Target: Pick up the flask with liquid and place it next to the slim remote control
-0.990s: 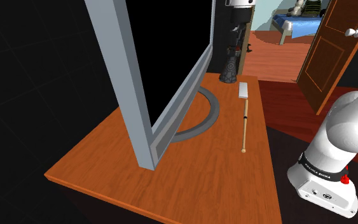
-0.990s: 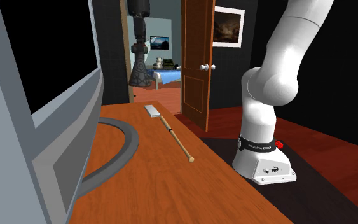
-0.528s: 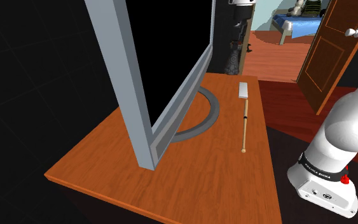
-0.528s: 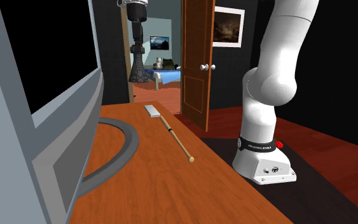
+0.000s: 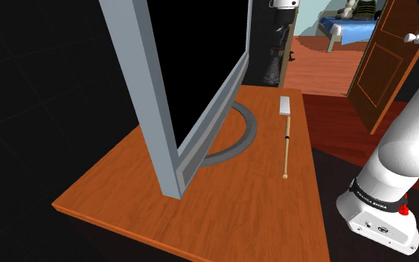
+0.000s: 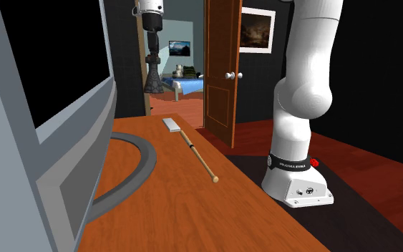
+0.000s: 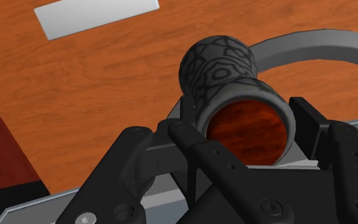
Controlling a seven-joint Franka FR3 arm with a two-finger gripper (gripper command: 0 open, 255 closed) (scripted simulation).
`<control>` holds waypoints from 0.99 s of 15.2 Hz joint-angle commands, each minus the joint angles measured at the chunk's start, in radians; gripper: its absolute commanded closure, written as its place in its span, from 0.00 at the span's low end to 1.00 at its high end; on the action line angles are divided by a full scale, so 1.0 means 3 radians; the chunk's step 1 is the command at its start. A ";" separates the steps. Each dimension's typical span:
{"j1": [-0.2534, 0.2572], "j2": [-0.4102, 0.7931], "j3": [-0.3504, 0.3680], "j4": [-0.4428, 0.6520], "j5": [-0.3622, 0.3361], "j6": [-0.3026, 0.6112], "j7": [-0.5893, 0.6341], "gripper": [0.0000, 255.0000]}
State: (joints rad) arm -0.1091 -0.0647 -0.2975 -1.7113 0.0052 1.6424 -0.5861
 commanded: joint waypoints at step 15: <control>-0.0005 -0.0010 -0.0005 -0.0728 -0.0003 0.0722 -0.0014 1.00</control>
State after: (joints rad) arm -0.1105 -0.0671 -0.2990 -1.9156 0.0045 1.8445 -0.5901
